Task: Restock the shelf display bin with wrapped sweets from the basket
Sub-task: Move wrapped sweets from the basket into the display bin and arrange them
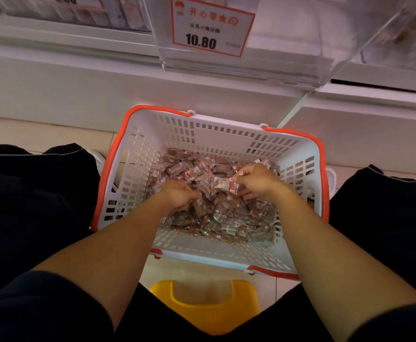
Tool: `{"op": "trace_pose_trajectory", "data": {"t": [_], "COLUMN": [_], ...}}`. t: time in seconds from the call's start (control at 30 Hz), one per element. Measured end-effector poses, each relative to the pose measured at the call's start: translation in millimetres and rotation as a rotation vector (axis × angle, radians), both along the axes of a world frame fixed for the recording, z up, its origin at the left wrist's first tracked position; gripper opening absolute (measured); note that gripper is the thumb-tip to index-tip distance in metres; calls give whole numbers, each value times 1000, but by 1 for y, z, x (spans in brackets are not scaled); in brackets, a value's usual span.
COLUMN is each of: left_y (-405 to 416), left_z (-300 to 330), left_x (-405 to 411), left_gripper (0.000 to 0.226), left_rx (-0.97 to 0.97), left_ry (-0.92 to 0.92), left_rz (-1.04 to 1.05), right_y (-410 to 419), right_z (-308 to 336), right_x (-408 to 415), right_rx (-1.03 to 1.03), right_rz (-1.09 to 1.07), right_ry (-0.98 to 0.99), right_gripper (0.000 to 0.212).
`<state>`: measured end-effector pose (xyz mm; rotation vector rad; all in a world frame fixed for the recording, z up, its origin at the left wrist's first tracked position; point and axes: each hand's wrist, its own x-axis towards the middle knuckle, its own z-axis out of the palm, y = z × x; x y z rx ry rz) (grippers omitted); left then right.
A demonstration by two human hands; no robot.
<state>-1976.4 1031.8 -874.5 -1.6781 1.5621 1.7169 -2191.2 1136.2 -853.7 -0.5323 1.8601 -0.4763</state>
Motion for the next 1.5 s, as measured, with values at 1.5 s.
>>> {"op": "trace_pose_trajectory", "data": {"t": [1.5], "left_y": [-11], "left_z": [58], "left_x": [-31], "left_gripper": [60], "left_rx": [1001], "left_ry": [572], "left_rz": [89], "right_y": [-24], "right_z": [61], "right_x": [-4], "right_rx": [-266], "right_rz": [207], "right_ry": [-116], "right_gripper": [11]}}
